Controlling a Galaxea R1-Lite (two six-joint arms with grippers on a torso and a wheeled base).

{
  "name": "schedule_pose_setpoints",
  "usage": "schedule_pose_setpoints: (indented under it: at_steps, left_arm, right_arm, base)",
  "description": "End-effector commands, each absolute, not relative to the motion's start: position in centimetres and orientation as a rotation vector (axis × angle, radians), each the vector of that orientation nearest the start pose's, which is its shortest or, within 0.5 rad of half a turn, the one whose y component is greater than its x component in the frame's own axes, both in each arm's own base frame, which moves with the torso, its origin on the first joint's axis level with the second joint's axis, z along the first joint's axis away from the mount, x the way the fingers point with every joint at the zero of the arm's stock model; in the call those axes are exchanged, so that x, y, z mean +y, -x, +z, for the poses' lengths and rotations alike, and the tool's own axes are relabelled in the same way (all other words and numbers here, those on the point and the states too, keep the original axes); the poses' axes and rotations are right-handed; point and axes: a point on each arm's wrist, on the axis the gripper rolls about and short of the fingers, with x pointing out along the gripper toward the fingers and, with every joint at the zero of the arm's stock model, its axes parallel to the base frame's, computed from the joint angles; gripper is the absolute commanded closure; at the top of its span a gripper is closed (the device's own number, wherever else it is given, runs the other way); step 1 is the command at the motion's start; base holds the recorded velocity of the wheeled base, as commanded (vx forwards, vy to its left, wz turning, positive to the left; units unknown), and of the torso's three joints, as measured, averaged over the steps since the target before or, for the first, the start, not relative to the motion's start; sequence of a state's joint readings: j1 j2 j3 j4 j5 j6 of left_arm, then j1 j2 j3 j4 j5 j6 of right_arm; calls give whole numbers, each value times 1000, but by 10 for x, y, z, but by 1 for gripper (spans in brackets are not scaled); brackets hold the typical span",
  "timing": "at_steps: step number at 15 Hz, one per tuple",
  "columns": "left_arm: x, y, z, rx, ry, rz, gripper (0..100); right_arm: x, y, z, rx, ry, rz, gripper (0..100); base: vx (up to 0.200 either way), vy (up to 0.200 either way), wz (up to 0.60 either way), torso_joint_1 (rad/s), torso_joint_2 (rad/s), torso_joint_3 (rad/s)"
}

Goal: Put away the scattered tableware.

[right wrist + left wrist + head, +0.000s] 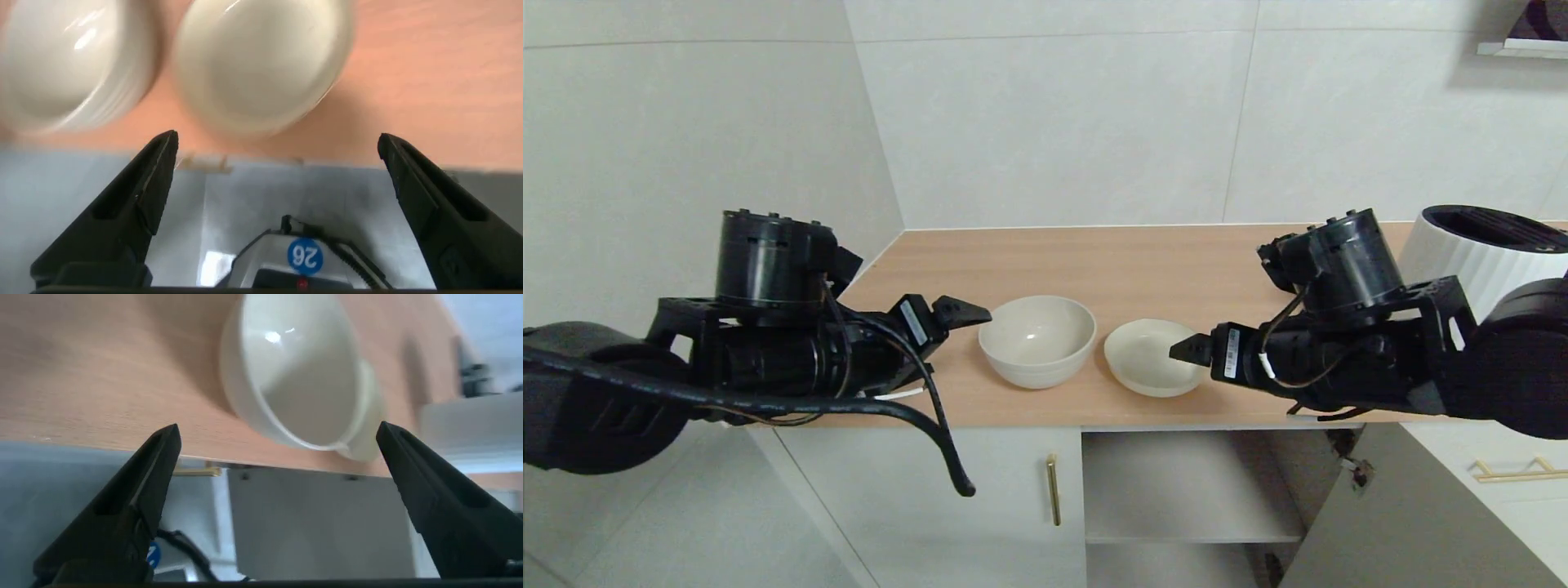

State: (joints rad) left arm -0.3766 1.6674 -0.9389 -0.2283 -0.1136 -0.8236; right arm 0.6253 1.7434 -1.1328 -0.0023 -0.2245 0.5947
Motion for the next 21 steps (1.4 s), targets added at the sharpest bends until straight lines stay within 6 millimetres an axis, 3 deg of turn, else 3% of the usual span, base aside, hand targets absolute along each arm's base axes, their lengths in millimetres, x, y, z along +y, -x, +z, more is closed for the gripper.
schedule_pose_setpoints:
  at_steps: [1,15,16,21]
  left_arm:
    - [-125,-288,169,730,700,-232,0]
    - [-134,-307,151,770,690,-211,0]
    - [-135,-308,150,772,689,-210,100]
    - [-135,-308,151,767,690,-211,100]
  right_arm:
    - [189,-279,187,669,-312,176,0]
    - [188,-276,183,674,-316,182,0]
    - [188,-277,183,667,-321,184,0]
    - [188,-277,183,664,-320,190,0]
  base:
    - [0,0,0,0,0,0]
    - [0,0,0,0,0,0]
    - [0,0,0,0,0,0]
    - [0,0,0,0,0,0]
